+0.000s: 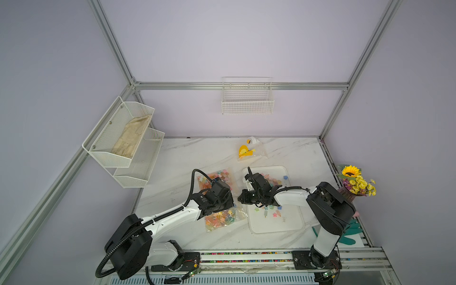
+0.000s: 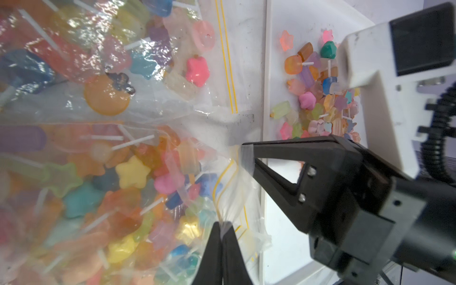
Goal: Pour candies out of the ziploc bag
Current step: Open the ziploc bag at the center of the board.
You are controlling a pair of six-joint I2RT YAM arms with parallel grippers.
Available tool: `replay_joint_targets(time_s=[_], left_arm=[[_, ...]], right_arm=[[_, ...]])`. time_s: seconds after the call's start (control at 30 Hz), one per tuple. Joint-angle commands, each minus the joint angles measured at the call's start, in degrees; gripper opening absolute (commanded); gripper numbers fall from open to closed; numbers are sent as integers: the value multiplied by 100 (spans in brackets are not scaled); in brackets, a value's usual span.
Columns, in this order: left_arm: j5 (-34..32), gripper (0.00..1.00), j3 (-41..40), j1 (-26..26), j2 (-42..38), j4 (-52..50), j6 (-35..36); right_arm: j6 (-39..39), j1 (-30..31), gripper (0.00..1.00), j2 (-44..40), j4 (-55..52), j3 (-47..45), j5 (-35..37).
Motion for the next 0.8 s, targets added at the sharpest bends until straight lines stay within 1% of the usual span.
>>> replay_joint_targets(time_s=[0.0, 0.07, 0.13, 0.2, 0.27, 0.37, 0.53, 0.63, 0.77], left_arm=[[-171, 0, 272, 46, -142, -67, 7], [-298, 0, 267, 55, -230, -67, -12], [-387, 0, 268, 79, -330, -75, -20], [-431, 0, 268, 99, -397, -109, -17], [-456, 0, 270, 105, -447, -132, -3], [-470, 0, 272, 110, -441, -155, -9], [-393, 0, 334, 120, -303, -145, -12], [-371, 0, 357, 124, -239, -138, -12], [-415, 0, 366, 117, -221, -145, -12]], right_arm=[[-114, -19, 23, -390, -220, -146, 34], [-129, -19, 29, -484, -285, -224, -45], [-137, -19, 34, -542, -293, -286, -106], [-144, -19, 37, -572, -275, -310, -200], [-177, -20, 37, -572, -233, -303, -370], [-267, 10, 37, -585, -201, -298, -595], [-365, 94, 36, -661, -237, -350, -704], [-408, 152, 33, -704, -207, -394, -797], [-479, 237, 25, -745, -221, -406, -900]])
